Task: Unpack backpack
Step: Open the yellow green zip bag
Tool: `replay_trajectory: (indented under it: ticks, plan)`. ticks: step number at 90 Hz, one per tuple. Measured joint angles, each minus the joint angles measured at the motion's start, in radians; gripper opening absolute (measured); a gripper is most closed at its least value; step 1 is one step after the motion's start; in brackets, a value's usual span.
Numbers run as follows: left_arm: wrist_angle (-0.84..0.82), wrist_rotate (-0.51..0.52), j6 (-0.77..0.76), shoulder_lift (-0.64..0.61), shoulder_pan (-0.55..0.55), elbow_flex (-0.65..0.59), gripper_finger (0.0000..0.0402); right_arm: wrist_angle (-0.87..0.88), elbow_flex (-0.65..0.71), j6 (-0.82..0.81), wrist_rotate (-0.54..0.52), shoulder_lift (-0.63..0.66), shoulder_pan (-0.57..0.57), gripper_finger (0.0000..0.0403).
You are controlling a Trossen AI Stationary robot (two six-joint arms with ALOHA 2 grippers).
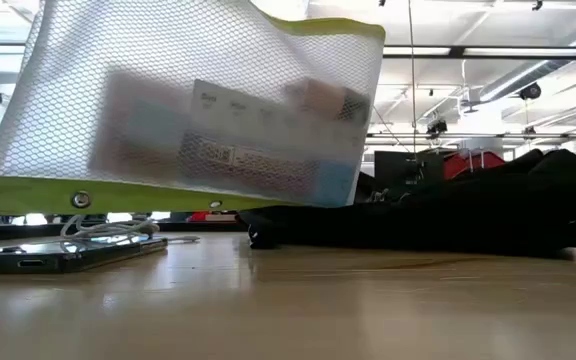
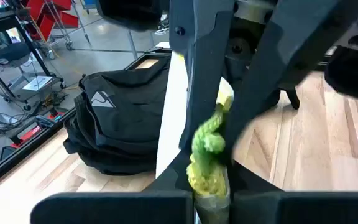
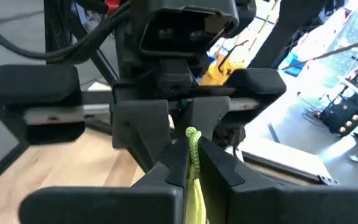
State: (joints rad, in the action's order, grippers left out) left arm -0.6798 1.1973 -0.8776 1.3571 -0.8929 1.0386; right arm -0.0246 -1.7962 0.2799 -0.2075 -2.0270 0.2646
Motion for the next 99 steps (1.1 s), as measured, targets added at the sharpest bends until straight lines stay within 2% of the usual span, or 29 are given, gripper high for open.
replay_trajectory:
  ticks: [45, 64, 89, 99]
  plan:
    - [-0.002, -0.005, -0.012, 0.000, -0.016, -0.002, 0.0002, 0.547, 0.000, -0.133, -0.039, 0.163, 0.003, 0.0001]
    - [-0.001, -0.002, -0.031, 0.000, -0.018, -0.002, 0.0001, 0.846, 0.000, -0.192, -0.115, 0.259, 0.012, 0.0000]
    - [-0.001, -0.003, -0.044, 0.000, -0.021, -0.003, 0.0000, 1.329, 0.027, -0.413, -0.128, 0.366, 0.034, 0.0000]
    - [0.001, -0.002, -0.056, 0.004, -0.021, -0.003, 0.0000, 1.431, 0.083, -0.514, -0.134, 0.398, 0.050, 0.0000]
